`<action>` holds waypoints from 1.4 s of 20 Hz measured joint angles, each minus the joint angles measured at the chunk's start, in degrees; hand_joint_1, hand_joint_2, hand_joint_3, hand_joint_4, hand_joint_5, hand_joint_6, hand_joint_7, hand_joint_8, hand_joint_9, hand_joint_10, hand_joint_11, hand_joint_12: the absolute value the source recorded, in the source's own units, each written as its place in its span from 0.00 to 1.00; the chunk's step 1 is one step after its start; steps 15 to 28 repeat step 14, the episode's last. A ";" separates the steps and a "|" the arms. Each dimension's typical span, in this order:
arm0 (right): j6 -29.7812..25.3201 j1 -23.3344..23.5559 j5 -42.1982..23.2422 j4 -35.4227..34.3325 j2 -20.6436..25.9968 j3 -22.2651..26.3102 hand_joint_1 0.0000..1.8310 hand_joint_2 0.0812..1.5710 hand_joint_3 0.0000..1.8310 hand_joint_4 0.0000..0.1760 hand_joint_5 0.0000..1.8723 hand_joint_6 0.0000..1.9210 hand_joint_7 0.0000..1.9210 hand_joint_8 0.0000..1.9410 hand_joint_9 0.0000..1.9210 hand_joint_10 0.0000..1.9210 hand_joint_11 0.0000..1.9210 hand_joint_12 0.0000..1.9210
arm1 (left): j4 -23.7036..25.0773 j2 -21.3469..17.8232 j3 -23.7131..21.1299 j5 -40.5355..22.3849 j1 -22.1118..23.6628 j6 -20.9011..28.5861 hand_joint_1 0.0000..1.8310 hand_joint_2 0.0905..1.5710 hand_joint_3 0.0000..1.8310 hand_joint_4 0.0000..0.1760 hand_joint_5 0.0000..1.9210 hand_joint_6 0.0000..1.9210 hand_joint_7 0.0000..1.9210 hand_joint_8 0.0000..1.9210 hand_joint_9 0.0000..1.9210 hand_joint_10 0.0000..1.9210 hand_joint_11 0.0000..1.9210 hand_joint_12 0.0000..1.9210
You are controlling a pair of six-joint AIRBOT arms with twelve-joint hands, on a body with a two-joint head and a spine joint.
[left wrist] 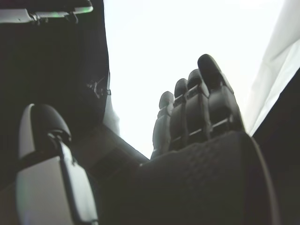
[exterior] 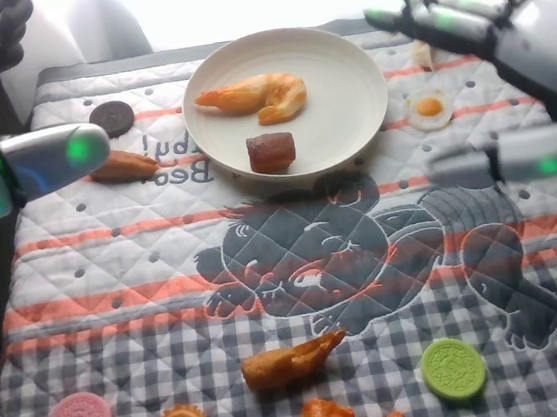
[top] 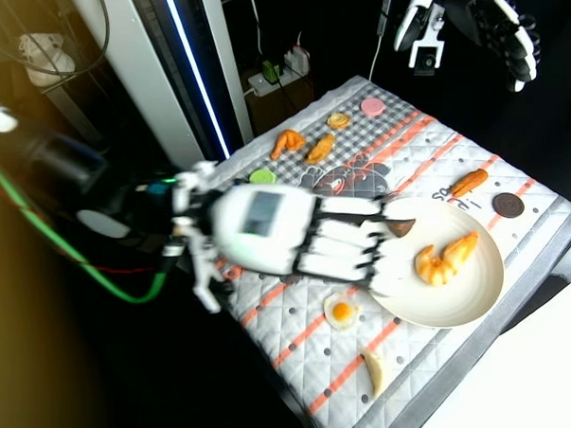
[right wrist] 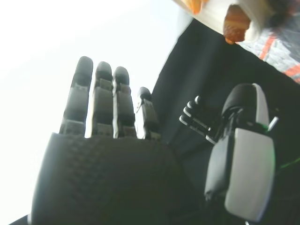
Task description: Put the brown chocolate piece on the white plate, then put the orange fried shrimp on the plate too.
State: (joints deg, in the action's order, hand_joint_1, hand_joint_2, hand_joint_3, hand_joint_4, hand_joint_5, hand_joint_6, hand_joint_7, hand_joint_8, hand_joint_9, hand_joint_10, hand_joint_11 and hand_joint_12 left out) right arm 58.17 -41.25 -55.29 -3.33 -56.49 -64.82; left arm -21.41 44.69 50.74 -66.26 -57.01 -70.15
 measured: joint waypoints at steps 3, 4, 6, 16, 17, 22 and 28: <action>-0.28 -7.21 -8.74 -1.05 5.70 5.22 0.35 0.58 0.00 0.68 0.02 0.00 0.11 0.00 0.08 0.00 0.00 0.08 | 0.31 -0.92 0.44 -4.68 -3.28 7.19 0.49 0.52 0.00 0.54 0.06 0.00 0.06 0.00 0.03 0.00 0.00 0.02; -0.26 -9.40 -11.10 -2.32 7.17 6.14 0.36 0.59 0.00 0.66 0.02 0.00 0.11 0.00 0.08 0.00 0.00 0.06 | -0.17 -1.14 0.48 -6.54 -4.15 8.72 0.49 0.51 0.00 0.81 0.06 0.00 0.07 0.00 0.05 0.01 0.01 0.02; -1.42 -14.91 -17.46 -6.29 9.31 7.87 0.35 0.58 0.00 0.67 0.05 0.00 0.15 0.00 0.13 0.01 0.04 0.06 | 0.04 -1.40 0.55 -11.10 -6.51 12.37 0.43 0.51 0.00 0.88 0.04 0.00 0.07 0.00 0.07 0.02 0.00 0.01; -3.93 -27.50 -35.36 -7.98 11.34 13.07 0.14 0.73 0.00 0.01 0.11 0.00 0.24 0.00 0.27 0.00 0.11 0.34 | 3.58 -1.40 -1.77 -24.35 -12.50 18.88 0.15 0.69 0.02 0.48 0.00 0.00 0.09 0.00 0.13 0.01 0.00 0.51; -3.93 -27.50 -35.36 -7.98 11.34 13.07 0.14 0.73 0.00 0.01 0.11 0.00 0.24 0.00 0.27 0.00 0.11 0.34 | 3.58 -1.40 -1.77 -24.35 -12.50 18.88 0.15 0.69 0.02 0.48 0.00 0.00 0.09 0.00 0.13 0.01 0.00 0.51; -3.93 -27.50 -35.36 -7.98 11.34 13.07 0.14 0.73 0.00 0.01 0.11 0.00 0.24 0.00 0.27 0.00 0.11 0.34 | 3.58 -1.40 -1.77 -24.35 -12.50 18.88 0.15 0.69 0.02 0.48 0.00 0.00 0.09 0.00 0.13 0.01 0.00 0.51; -3.93 -27.50 -35.36 -7.98 11.34 13.07 0.14 0.73 0.00 0.01 0.11 0.00 0.24 0.00 0.27 0.00 0.11 0.34 | 3.58 -1.40 -1.77 -24.35 -12.50 18.88 0.15 0.69 0.02 0.48 0.00 0.00 0.09 0.00 0.13 0.01 0.00 0.51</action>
